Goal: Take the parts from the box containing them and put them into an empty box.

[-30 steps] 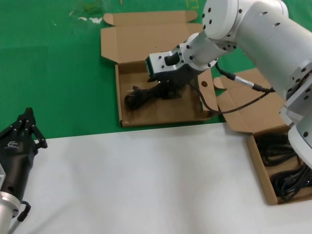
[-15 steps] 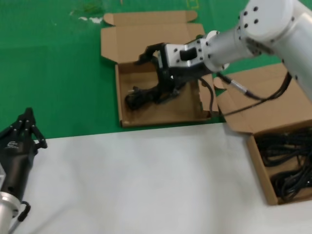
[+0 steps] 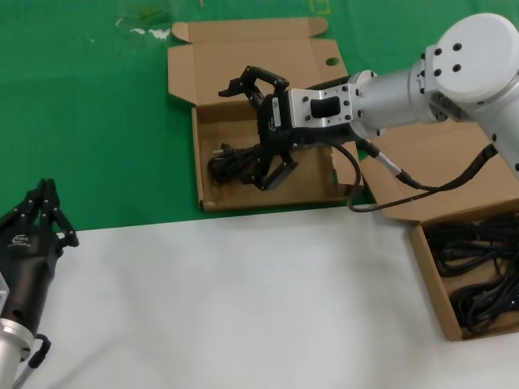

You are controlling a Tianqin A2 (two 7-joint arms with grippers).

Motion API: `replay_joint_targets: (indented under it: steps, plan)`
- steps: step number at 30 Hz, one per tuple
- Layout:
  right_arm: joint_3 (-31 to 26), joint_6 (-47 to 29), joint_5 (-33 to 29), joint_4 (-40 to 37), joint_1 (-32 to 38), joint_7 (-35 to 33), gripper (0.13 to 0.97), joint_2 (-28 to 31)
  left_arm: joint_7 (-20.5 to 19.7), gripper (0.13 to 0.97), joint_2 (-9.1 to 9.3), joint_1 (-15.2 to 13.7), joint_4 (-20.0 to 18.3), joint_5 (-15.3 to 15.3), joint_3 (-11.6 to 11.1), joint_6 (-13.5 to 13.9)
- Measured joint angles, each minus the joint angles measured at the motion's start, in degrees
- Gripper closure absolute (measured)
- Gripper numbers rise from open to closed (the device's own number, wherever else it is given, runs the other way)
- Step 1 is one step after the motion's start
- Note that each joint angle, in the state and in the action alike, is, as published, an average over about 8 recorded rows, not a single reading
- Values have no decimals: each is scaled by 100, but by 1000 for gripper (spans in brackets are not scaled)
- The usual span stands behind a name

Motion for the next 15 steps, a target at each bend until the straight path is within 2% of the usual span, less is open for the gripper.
replay_joint_targets:
  steps: [4,8,15]
  plan:
    - [80,114,39,85,-135,30,255,-3,0,922,0,0,0,0,0,0]
    - [230,330,111,243,-388,92,219,-10,0,902,0,0,0,0,0,0]
    - [565,809,272,596,-954,228,155,-24,0,798,0,0,0,0,0,0]
